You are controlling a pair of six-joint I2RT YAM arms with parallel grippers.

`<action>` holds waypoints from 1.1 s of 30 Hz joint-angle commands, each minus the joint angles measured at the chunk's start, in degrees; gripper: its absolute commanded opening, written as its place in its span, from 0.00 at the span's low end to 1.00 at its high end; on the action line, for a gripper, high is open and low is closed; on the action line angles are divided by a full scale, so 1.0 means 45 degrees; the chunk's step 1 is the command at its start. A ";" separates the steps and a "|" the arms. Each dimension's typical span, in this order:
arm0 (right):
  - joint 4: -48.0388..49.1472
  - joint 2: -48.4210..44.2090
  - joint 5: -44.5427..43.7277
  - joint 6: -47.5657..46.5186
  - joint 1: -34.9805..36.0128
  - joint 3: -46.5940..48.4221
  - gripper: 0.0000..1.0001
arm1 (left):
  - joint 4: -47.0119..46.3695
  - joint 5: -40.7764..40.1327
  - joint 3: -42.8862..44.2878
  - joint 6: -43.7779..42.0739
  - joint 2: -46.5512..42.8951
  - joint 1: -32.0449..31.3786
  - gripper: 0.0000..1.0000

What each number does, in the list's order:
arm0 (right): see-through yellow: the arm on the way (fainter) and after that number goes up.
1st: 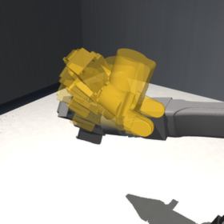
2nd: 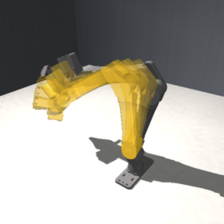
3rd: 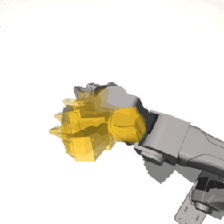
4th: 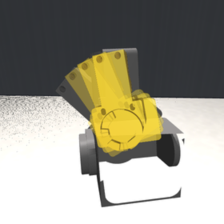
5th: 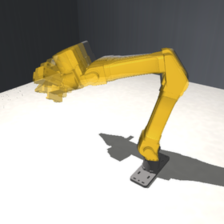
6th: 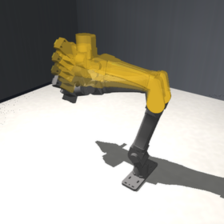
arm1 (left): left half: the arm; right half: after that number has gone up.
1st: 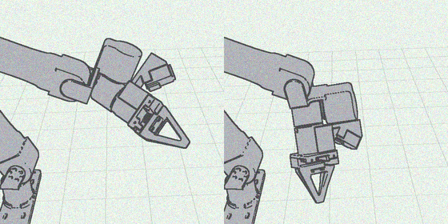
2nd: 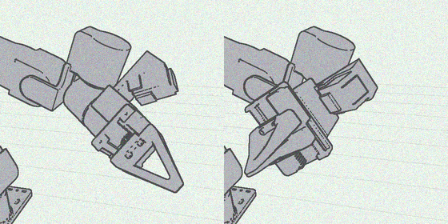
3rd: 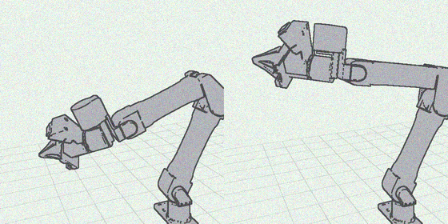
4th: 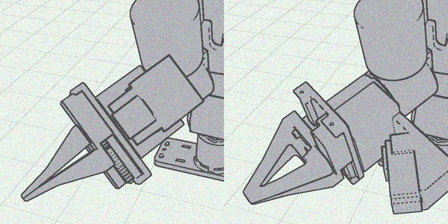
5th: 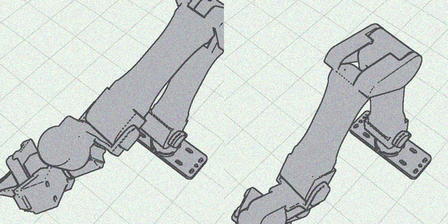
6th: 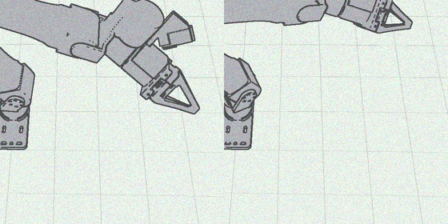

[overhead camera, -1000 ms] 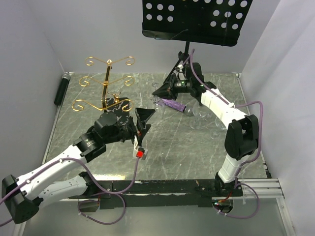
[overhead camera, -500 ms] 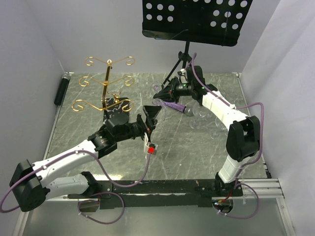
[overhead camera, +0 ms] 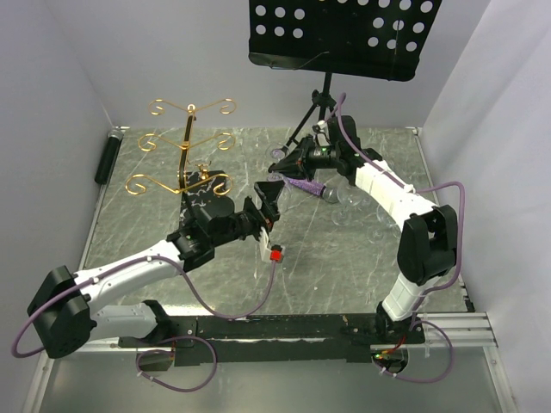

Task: Take the wine glass off the wine glass rack
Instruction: Place the wine glass at the center of the board.

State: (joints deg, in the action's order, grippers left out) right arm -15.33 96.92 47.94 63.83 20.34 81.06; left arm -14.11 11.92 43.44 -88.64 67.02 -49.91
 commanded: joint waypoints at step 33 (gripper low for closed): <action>-0.1691 -0.1753 -0.2099 -0.1664 -0.0905 0.1090 1.00 | -0.1006 -0.0871 0.1868 0.2098 0.0514 -0.0217 0.49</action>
State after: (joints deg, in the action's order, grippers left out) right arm -21.02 94.15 41.15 59.88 17.82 84.14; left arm -12.45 8.27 46.98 -82.24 69.12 -50.61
